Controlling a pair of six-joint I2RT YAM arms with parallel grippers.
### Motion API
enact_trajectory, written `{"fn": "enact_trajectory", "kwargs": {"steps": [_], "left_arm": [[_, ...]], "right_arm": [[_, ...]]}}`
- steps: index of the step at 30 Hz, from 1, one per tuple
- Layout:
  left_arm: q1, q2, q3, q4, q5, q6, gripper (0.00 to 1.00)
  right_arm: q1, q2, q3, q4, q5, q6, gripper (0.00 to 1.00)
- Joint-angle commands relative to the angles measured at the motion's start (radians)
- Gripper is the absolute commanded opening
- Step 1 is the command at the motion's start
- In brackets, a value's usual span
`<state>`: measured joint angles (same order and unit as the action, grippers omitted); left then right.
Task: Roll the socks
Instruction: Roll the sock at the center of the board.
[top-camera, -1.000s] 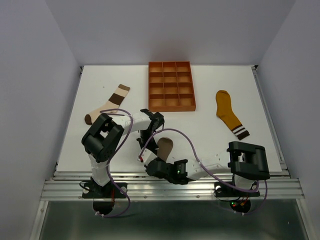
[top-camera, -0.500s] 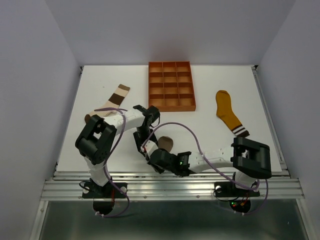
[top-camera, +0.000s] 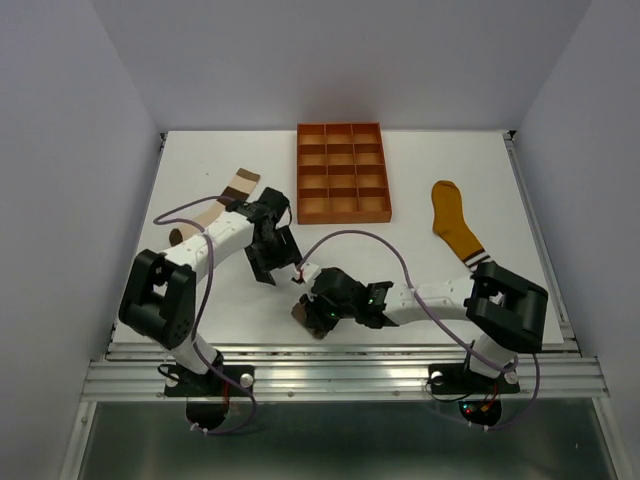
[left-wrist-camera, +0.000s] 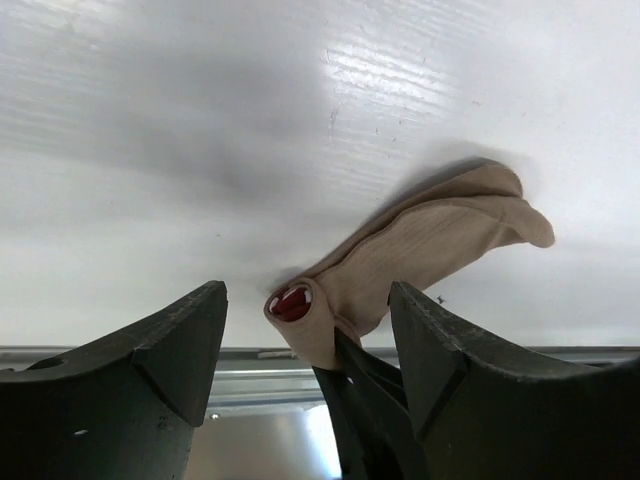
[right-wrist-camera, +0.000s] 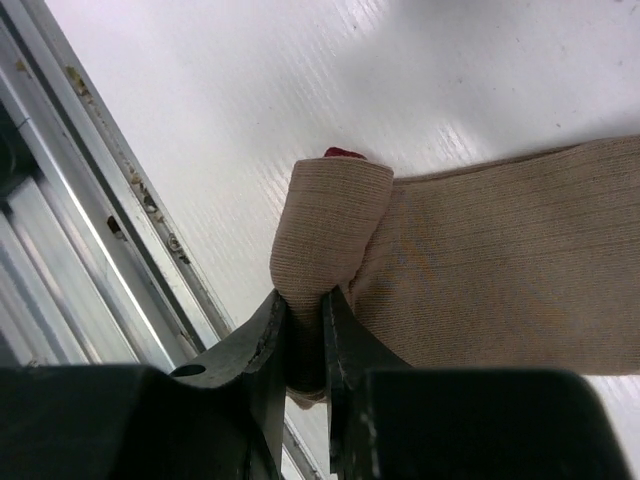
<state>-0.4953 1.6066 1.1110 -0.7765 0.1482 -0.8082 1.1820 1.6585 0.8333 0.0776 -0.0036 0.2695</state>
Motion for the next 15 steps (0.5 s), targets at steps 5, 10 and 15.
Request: {"fn": "enact_trajectory", "kwargs": {"steps": [5, 10, 15], "left_arm": [[0.032, -0.168, -0.149, 0.129, 0.057, 0.063, 0.77], [0.032, -0.229, -0.279, 0.233, 0.128, 0.070, 0.76], [0.031, -0.304, -0.378, 0.335, 0.183, 0.066, 0.76]], "right_arm": [[-0.160, 0.052, 0.023, 0.014, -0.330, 0.039, 0.01], [-0.231, 0.087, 0.067, -0.062, -0.409, 0.077, 0.01], [-0.268, 0.141, 0.122, -0.153, -0.470, 0.099, 0.01]]}}
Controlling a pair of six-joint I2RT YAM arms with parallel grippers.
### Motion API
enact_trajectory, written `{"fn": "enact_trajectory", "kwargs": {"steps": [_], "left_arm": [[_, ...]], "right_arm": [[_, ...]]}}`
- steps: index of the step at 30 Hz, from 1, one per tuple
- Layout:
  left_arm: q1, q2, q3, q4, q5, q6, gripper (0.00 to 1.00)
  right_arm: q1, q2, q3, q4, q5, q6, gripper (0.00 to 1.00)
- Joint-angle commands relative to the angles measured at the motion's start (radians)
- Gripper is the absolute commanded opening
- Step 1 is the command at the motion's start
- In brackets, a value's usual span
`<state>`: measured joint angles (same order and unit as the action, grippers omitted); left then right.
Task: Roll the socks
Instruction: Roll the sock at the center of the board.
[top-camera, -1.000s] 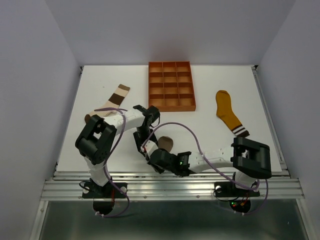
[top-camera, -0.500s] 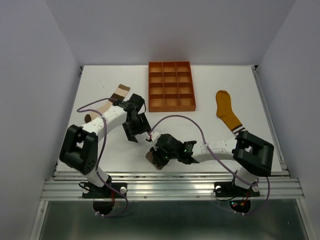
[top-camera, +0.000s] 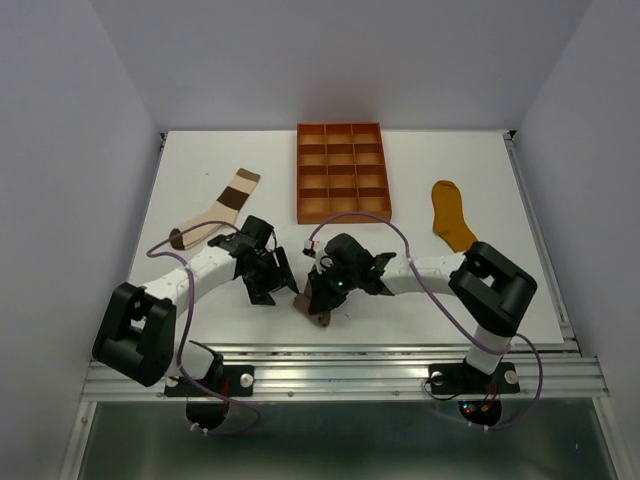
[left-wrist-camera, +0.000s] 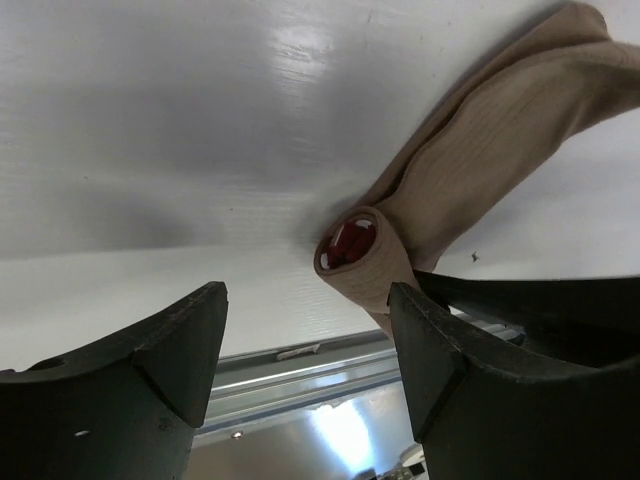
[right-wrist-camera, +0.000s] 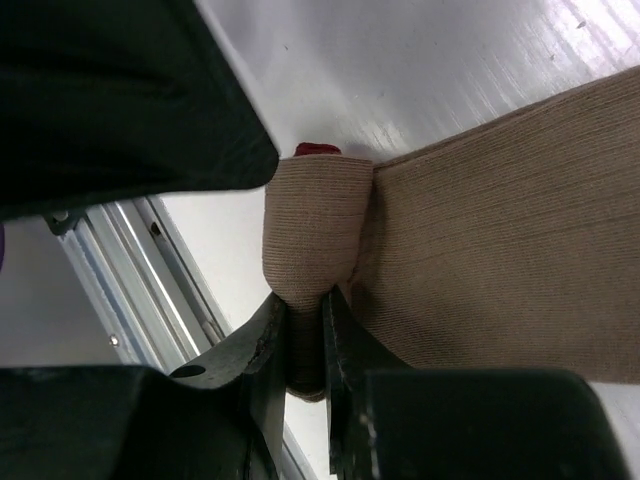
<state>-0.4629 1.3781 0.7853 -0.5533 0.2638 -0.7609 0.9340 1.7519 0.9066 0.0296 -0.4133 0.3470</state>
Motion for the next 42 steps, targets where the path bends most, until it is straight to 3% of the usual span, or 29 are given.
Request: {"fn": "enact_trajectory", "kwargs": {"steps": [1, 7, 30, 32, 35, 42], "left_arm": [[-0.002, -0.082, -0.063, 0.127, 0.075, 0.015, 0.76], [-0.003, -0.073, -0.144, 0.231, 0.132, -0.008, 0.75], [-0.003, -0.030, -0.248, 0.363, 0.178, -0.069, 0.63], [-0.002, -0.024, -0.256, 0.375, 0.178, -0.074, 0.61], [-0.003, 0.005, -0.265, 0.383, 0.181, -0.075, 0.49], [-0.002, 0.045, -0.279, 0.412, 0.189, -0.081, 0.37]], "right_arm": [[-0.020, 0.058, 0.078, -0.124, -0.062, 0.020, 0.01], [-0.032, 0.121, 0.132, -0.190, -0.090, 0.027, 0.01], [-0.145, 0.288, 0.261, -0.366, -0.153, 0.093, 0.01], [-0.146, 0.293, 0.267, -0.369, -0.148, 0.092, 0.01], [-0.146, 0.297, 0.282, -0.388, -0.128, 0.086, 0.01], [-0.155, 0.305, 0.284, -0.389, -0.133, 0.083, 0.04]]}}
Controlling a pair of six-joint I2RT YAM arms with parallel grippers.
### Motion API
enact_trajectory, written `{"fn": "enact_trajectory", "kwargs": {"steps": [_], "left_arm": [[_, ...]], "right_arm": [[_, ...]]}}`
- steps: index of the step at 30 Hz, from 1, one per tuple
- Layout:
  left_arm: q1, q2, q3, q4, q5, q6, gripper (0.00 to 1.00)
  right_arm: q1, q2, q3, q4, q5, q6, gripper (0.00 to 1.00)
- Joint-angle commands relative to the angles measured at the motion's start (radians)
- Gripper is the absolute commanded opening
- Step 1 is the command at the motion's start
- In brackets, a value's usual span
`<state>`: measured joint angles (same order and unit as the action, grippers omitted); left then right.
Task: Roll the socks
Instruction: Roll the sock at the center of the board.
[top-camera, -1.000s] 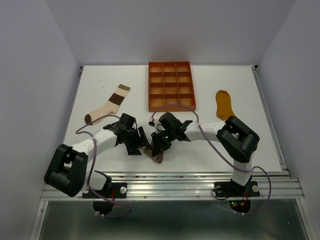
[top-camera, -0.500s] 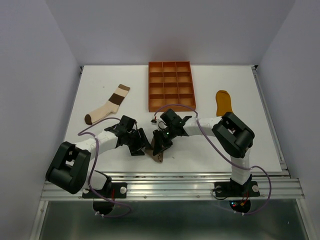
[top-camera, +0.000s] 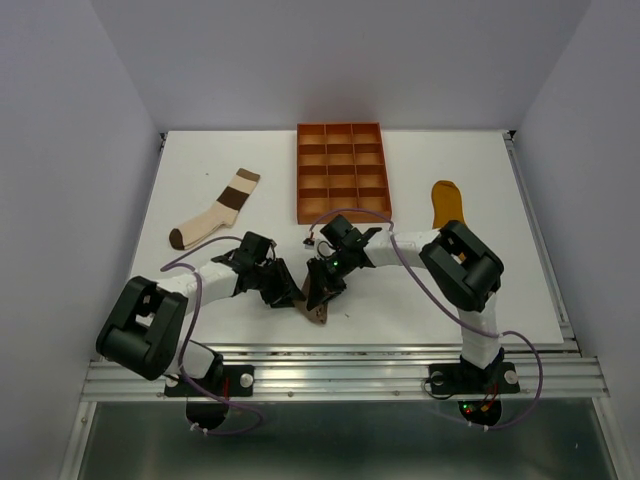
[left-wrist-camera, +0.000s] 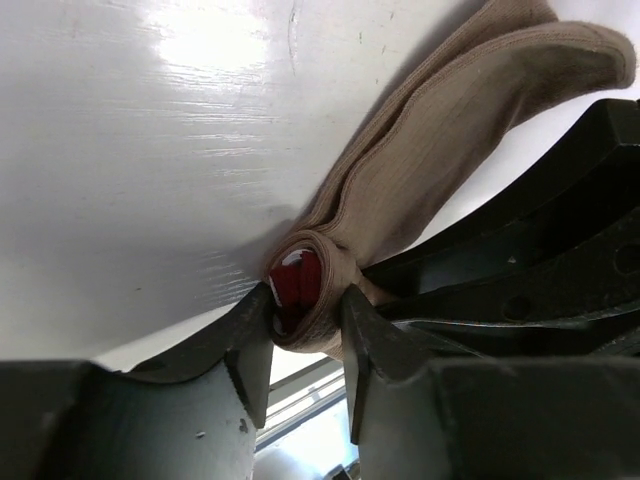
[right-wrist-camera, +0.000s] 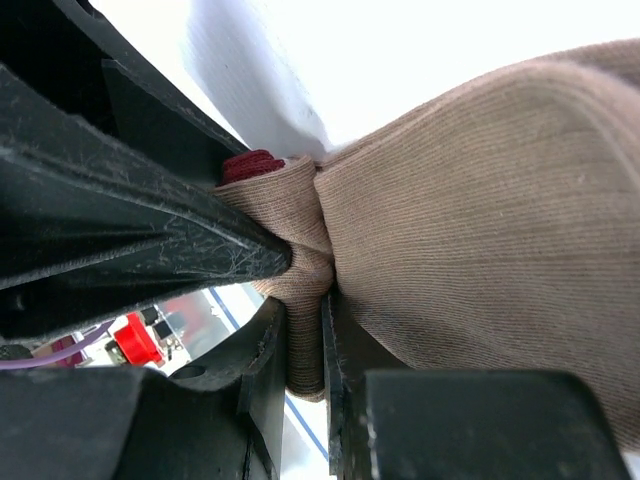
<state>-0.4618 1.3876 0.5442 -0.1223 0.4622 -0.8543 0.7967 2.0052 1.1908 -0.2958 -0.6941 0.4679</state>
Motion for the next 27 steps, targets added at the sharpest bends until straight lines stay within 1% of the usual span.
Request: {"fn": "enact_trajectory", "kwargs": {"steps": [1, 2, 3, 5, 6, 7, 11, 13, 14, 16, 17, 19, 22, 23, 24, 25, 27], "left_arm": [[-0.003, 0.040, -0.036, -0.019, -0.013, 0.011, 0.33], [-0.005, 0.047, -0.036, -0.022, -0.025, 0.009, 0.27], [-0.003, 0.056, -0.033, -0.028, -0.034, 0.008, 0.13], [-0.005, 0.067, -0.018, -0.066, -0.089, -0.006, 0.00], [-0.005, 0.079, -0.001, -0.086, -0.112, -0.009, 0.00], [-0.005, 0.085, 0.006, -0.111, -0.137, -0.014, 0.00], [-0.005, 0.108, 0.028, -0.131, -0.151, -0.025, 0.00], [-0.005, 0.126, 0.045, -0.138, -0.155, -0.017, 0.00], [-0.005, 0.131, 0.049, -0.152, -0.158, -0.012, 0.00], [-0.008, 0.148, 0.068, -0.165, -0.168, -0.006, 0.00], [-0.006, 0.152, 0.074, -0.183, -0.178, -0.002, 0.00], [-0.006, 0.165, 0.094, -0.198, -0.181, 0.015, 0.00], [-0.008, 0.172, 0.115, -0.217, -0.183, 0.031, 0.00], [-0.008, 0.175, 0.120, -0.227, -0.183, 0.035, 0.00], [-0.008, 0.182, 0.128, -0.235, -0.183, 0.040, 0.00], [-0.008, 0.188, 0.131, -0.241, -0.177, 0.044, 0.00], [-0.008, 0.198, 0.132, -0.243, -0.165, 0.047, 0.00]], "right_arm": [[-0.017, 0.050, 0.000, -0.062, 0.146, -0.038, 0.04], [-0.017, 0.046, 0.001, -0.062, 0.150, -0.049, 0.07], [-0.017, 0.043, 0.001, -0.063, 0.154, -0.057, 0.09], [-0.017, 0.033, 0.003, -0.062, 0.176, -0.086, 0.16], [-0.017, 0.015, 0.003, -0.060, 0.179, -0.100, 0.20], [-0.017, 0.006, 0.003, -0.059, 0.183, -0.127, 0.28], [-0.017, -0.074, -0.008, -0.037, 0.217, -0.184, 0.39], [-0.017, -0.139, -0.040, 0.010, 0.214, -0.204, 0.43], [-0.017, -0.161, -0.051, 0.023, 0.200, -0.213, 0.47], [-0.017, -0.203, -0.072, 0.058, 0.199, -0.230, 0.49], [-0.008, -0.247, -0.094, 0.069, 0.203, -0.248, 0.52], [0.007, -0.290, -0.118, 0.099, 0.222, -0.284, 0.52], [0.059, -0.376, -0.161, 0.129, 0.309, -0.351, 0.53], [0.081, -0.396, -0.174, 0.138, 0.362, -0.371, 0.54], [0.123, -0.428, -0.192, 0.152, 0.401, -0.402, 0.54], [0.145, -0.443, -0.200, 0.159, 0.465, -0.417, 0.54], [0.185, -0.462, -0.217, 0.168, 0.516, -0.445, 0.54]]}}
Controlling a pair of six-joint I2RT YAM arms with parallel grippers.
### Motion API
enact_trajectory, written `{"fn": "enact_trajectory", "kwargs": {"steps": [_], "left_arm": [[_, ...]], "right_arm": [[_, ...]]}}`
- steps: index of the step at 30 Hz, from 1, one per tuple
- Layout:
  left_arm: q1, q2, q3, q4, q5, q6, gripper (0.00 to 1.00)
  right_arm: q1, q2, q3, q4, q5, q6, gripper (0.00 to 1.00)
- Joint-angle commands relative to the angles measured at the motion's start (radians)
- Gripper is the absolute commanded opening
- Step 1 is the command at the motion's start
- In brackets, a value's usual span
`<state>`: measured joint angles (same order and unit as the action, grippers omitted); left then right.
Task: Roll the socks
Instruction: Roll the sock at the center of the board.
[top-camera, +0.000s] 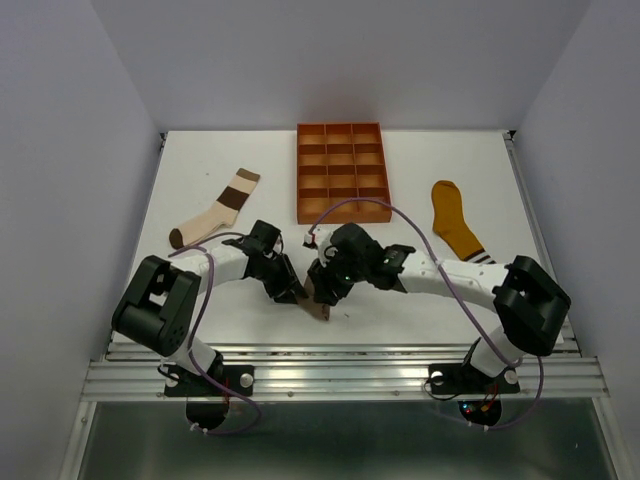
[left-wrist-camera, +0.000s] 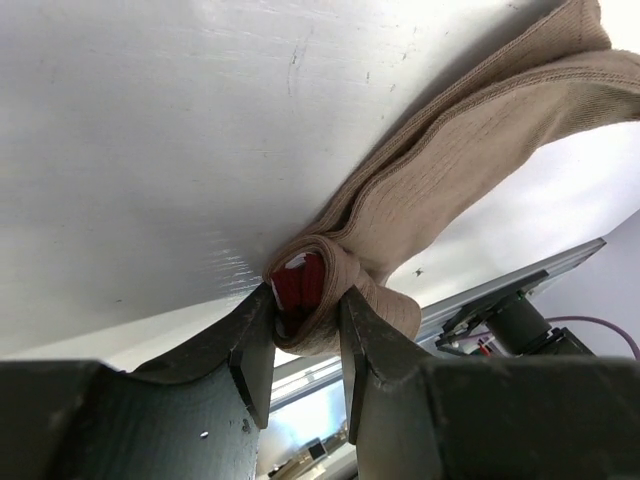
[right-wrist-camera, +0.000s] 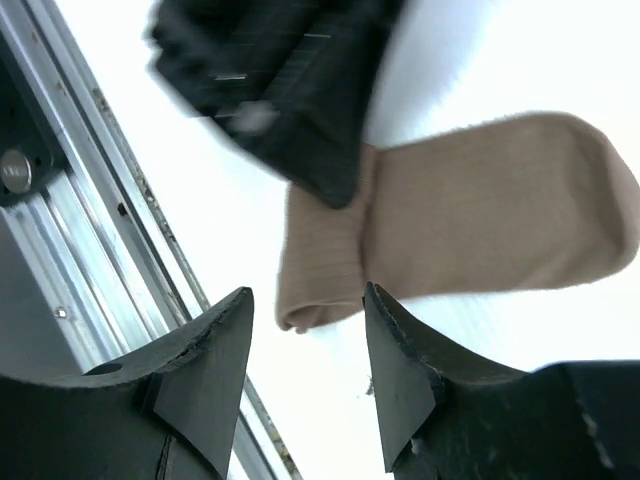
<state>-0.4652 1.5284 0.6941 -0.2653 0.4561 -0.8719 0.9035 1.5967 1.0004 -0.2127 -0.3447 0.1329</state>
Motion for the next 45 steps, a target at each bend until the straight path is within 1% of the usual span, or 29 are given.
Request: {"fn": "enact_trajectory", "kwargs": {"steps": [1, 8, 15, 19, 29, 32, 37, 40, 41, 44, 45], "left_arm": [[-0.004, 0.065, -0.018, -0.100, -0.154, 0.068, 0.00], [-0.006, 0.084, -0.007, -0.123, -0.158, 0.065, 0.00], [-0.004, 0.088, 0.019, -0.170, -0.181, 0.070, 0.00], [-0.006, 0.102, 0.025, -0.180, -0.180, 0.074, 0.00], [-0.004, 0.119, 0.036, -0.192, -0.163, 0.083, 0.00], [-0.004, 0.124, 0.041, -0.198, -0.152, 0.086, 0.00], [-0.004, 0.131, 0.047, -0.204, -0.140, 0.093, 0.00], [-0.006, 0.128, 0.053, -0.212, -0.137, 0.097, 0.00], [-0.006, 0.127, 0.058, -0.216, -0.139, 0.099, 0.00], [-0.004, 0.118, 0.070, -0.226, -0.139, 0.100, 0.00], [-0.004, 0.115, 0.073, -0.229, -0.139, 0.105, 0.00]], "right_arm": [[0.110, -0.064, -0.029, 0.096, 0.180, -0.121, 0.54], [0.224, -0.052, -0.042, 0.119, 0.373, -0.206, 0.56], [0.291, 0.006, -0.020, 0.090, 0.453, -0.242, 0.56], [0.301, 0.042, -0.014, 0.056, 0.490, -0.239, 0.56], [0.322, 0.104, -0.011, 0.044, 0.562, -0.239, 0.56], [0.333, 0.129, -0.011, 0.027, 0.614, -0.239, 0.56], [0.351, 0.154, -0.014, 0.027, 0.658, -0.237, 0.55], [0.351, 0.164, -0.009, 0.041, 0.670, -0.242, 0.50], [0.351, 0.169, -0.009, 0.041, 0.670, -0.242, 0.43], [0.351, 0.183, -0.014, 0.045, 0.673, -0.237, 0.32], [0.351, 0.181, -0.014, 0.047, 0.679, -0.231, 0.24]]}}
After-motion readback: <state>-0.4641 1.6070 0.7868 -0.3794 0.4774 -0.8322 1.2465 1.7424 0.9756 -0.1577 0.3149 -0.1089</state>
